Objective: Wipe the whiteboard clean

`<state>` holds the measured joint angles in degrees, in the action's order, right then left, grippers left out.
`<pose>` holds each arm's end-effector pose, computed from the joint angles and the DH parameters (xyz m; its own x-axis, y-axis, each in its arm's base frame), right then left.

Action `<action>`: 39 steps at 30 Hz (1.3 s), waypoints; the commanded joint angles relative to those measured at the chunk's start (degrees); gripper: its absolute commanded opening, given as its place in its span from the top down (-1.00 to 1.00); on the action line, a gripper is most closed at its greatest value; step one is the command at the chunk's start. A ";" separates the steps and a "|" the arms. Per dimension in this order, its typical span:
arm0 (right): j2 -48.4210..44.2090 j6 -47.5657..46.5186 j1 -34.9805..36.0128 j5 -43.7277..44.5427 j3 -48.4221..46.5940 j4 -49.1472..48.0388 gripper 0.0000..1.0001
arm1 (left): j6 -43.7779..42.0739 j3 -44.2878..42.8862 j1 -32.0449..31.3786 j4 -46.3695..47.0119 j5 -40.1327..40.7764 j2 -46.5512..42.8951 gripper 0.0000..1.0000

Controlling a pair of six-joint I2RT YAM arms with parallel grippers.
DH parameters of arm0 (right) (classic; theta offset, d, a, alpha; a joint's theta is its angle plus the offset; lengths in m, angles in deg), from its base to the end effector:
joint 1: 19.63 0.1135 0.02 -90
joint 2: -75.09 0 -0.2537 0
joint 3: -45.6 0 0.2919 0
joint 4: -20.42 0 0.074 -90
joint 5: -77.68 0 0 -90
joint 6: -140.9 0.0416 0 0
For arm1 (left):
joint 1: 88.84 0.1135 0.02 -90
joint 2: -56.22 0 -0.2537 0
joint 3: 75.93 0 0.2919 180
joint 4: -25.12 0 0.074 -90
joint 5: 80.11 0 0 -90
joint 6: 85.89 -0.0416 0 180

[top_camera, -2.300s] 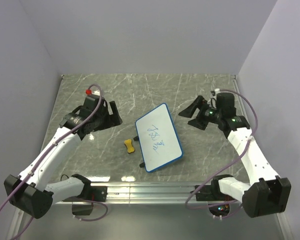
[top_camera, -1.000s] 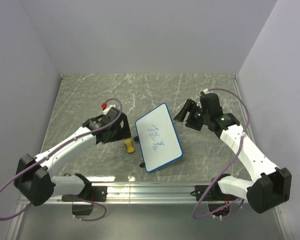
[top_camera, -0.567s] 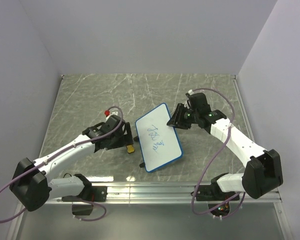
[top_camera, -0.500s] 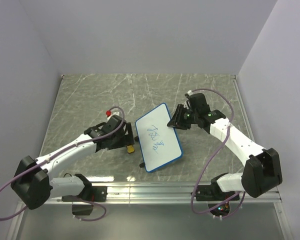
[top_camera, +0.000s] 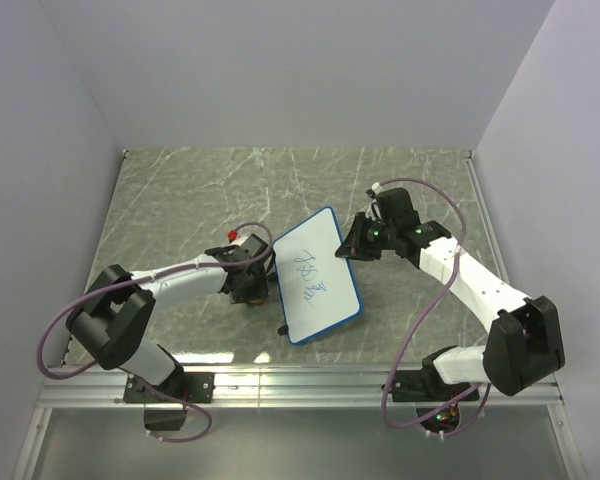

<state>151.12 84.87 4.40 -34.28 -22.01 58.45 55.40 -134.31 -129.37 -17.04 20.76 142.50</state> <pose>0.2906 0.1466 0.2354 -0.8915 0.1699 -0.4200 -0.1385 0.7804 0.6098 0.2336 -0.1894 0.1221 -0.9067 -0.2330 -0.3516 -0.1890 0.9696 -0.1553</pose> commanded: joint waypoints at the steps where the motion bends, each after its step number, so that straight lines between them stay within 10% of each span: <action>1: -1.32 -1.98 0.40 0.25 -0.77 2.57 0.64 | 0.66 -1.90 -0.34 2.62 1.61 1.08 -0.05; 9: -0.53 -2.34 0.40 -0.19 -0.42 2.39 0.78 | 0.13 -3.84 -0.34 0.77 3.54 0.64 0.48; 11: -0.18 -2.51 0.40 -0.19 -0.33 2.39 0.79 | -0.13 -4.36 -0.34 0.34 3.71 0.38 0.98; 19: 1.22 -2.60 0.31 -0.37 -0.15 2.39 0.87 | -1.36 -6.03 -2.18 -0.73 1.36 -12.85 0.99; 25: 2.54 -1.81 0.40 -1.25 -0.59 1.86 0.96 | -5.23 -3.40 -4.55 12.00 -14.81 -24.49 0.99; 39: 4.22 -0.67 0.40 -2.83 -2.00 1.95 1.00 | -8.22 -6.12 -15.01 19.67 -20.11 -9.93 0.99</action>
<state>154.09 84.52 3.72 -36.44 -23.71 57.19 48.25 -137.50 -142.90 -0.91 0.63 129.51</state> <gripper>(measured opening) 0.175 0.373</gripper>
